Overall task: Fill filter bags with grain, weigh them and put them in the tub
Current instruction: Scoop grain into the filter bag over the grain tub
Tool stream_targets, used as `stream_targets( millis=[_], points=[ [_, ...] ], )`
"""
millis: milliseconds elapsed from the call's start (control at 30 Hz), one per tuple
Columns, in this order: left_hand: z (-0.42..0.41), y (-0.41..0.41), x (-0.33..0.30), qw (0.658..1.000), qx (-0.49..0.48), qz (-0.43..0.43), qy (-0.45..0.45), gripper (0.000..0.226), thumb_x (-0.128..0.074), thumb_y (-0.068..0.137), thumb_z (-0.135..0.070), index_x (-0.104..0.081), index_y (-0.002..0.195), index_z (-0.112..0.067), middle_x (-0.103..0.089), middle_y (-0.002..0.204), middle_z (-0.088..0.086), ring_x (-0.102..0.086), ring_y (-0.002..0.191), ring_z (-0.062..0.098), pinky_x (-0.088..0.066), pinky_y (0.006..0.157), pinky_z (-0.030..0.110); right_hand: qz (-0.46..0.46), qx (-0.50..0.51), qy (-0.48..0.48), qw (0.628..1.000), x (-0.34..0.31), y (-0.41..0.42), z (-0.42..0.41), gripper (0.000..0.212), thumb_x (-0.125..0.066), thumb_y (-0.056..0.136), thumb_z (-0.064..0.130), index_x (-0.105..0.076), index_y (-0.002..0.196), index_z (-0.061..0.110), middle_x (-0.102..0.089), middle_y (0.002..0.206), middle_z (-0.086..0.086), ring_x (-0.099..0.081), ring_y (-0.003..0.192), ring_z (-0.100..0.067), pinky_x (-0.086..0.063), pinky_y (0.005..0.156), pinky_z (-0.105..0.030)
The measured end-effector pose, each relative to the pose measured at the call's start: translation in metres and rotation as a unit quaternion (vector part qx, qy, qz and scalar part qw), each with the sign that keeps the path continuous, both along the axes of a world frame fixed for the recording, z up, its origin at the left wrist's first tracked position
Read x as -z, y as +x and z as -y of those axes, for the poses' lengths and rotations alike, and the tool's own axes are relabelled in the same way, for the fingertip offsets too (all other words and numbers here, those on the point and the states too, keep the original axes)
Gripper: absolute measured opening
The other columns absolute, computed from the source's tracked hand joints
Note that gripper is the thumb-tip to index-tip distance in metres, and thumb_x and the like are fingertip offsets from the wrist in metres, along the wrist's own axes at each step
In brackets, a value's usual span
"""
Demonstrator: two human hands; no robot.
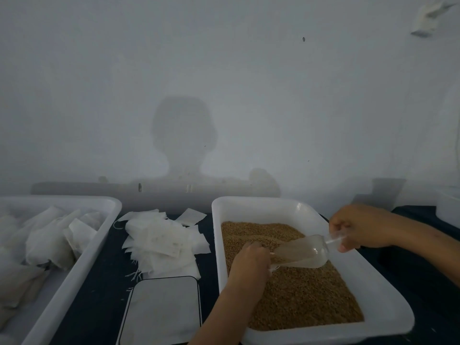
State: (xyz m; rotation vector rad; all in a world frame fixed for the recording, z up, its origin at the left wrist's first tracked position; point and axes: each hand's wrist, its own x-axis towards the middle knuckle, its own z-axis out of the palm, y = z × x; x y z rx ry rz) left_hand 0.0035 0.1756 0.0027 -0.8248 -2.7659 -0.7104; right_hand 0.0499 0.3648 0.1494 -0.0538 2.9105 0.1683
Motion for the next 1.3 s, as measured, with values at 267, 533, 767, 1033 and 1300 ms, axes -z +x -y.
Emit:
stream_targets(
  millis=[267, 533, 767, 1033, 1300],
  points=[
    [0.0, 0.002, 0.003, 1.0, -0.007, -0.008, 0.018, 0.016, -0.056, 0.092, -0.012, -0.062, 0.106, -0.006, -0.056, 0.117, 0.006, -0.045, 0.111, 0.017, -0.039, 0.093, 0.026, -0.011, -0.004, -0.018, 1.0, 0.001, 0.002, -0.003, 0.021, -0.072, 0.081, 0.028, -0.054, 0.072, 0.034, -0.055, 0.065, 0.012, -0.052, 0.057, 0.001, -0.041, 0.061, -0.016],
    [0.0, 0.002, 0.003, 0.998, -0.019, -0.005, 0.054, 0.013, -0.052, 0.094, -0.01, -0.058, 0.105, -0.006, -0.057, 0.114, 0.005, -0.046, 0.106, 0.017, -0.039, 0.087, 0.024, -0.02, -0.005, -0.05, 0.999, 0.003, 0.005, -0.014, 0.019, -0.072, 0.08, 0.027, -0.056, 0.073, 0.034, -0.056, 0.07, 0.012, -0.052, 0.061, 0.003, -0.041, 0.064, -0.019],
    [0.0, 0.002, 0.003, 0.999, -0.01, -0.008, 0.052, 0.014, -0.054, 0.093, -0.014, -0.061, 0.104, -0.008, -0.058, 0.114, 0.004, -0.046, 0.107, 0.015, -0.039, 0.088, 0.023, -0.082, -0.027, 0.02, 0.996, 0.008, 0.005, -0.013, 0.025, -0.071, 0.08, 0.034, -0.048, 0.074, 0.04, -0.05, 0.074, 0.018, -0.048, 0.069, 0.003, -0.033, 0.056, -0.017],
    [0.0, 0.001, 0.006, 0.996, -0.017, -0.001, 0.084, 0.013, -0.057, 0.091, -0.014, -0.06, 0.102, -0.008, -0.058, 0.112, 0.004, -0.048, 0.102, 0.013, -0.04, 0.083, 0.021, -0.076, -0.004, -0.002, 0.997, 0.014, 0.002, -0.017, 0.016, -0.069, 0.082, 0.033, -0.053, 0.083, 0.035, -0.056, 0.083, 0.015, -0.055, 0.078, -0.001, -0.04, 0.063, -0.018],
    [0.0, -0.003, 0.004, 0.979, -0.033, 0.008, 0.199, 0.005, -0.054, 0.092, -0.011, -0.052, 0.089, -0.014, -0.053, 0.093, -0.003, -0.048, 0.081, 0.012, -0.033, 0.063, 0.015, 0.023, 0.161, -0.288, 0.944, 0.054, 0.0, -0.024, 0.008, -0.054, 0.095, 0.018, -0.05, 0.088, 0.014, -0.058, 0.09, -0.005, -0.056, 0.074, -0.012, -0.048, 0.061, -0.02]
  ],
)
